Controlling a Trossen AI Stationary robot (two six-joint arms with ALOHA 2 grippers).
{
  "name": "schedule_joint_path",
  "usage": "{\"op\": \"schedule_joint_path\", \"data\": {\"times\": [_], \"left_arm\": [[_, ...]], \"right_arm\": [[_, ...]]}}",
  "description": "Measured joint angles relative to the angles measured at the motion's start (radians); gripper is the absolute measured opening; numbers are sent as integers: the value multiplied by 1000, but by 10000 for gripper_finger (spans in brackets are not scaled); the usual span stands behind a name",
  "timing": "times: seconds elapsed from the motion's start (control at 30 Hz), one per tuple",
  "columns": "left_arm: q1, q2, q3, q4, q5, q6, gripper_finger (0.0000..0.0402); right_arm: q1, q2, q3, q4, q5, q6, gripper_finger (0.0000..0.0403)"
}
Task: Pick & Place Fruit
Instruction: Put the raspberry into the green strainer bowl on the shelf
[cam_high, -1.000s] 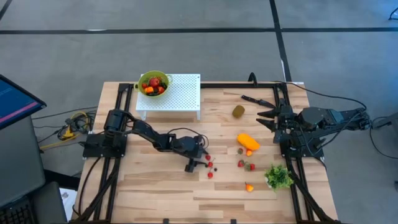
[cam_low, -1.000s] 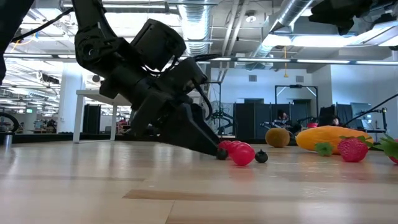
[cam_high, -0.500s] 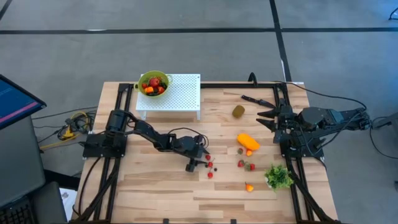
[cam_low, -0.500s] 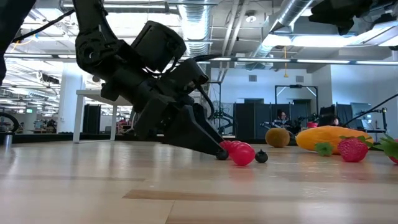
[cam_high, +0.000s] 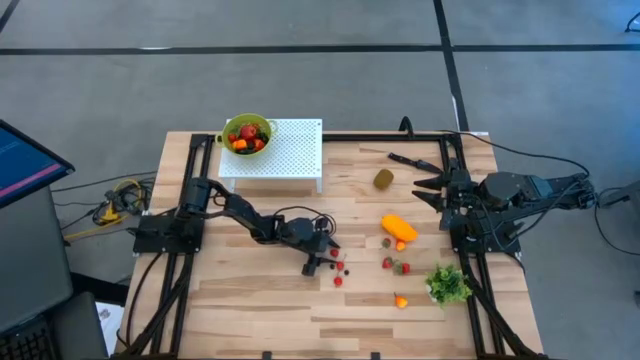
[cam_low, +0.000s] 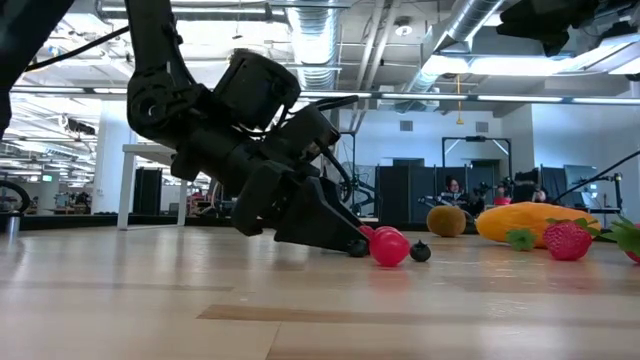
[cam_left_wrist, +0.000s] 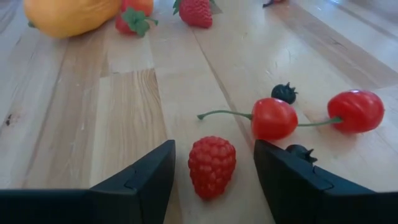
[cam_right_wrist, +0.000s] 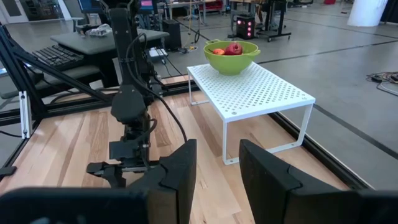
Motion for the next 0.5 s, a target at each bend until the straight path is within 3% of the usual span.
{"op": "schedule_joint_path", "data": {"times": [0.17,0.5], "left_arm": [[0,1,-1,0,-1,-12,198],[-2,2,-2,0,6,-14,110]], "right_arm": [[0,0,0,0,0,0,116],[0,0,0,0,0,0,116]]}}
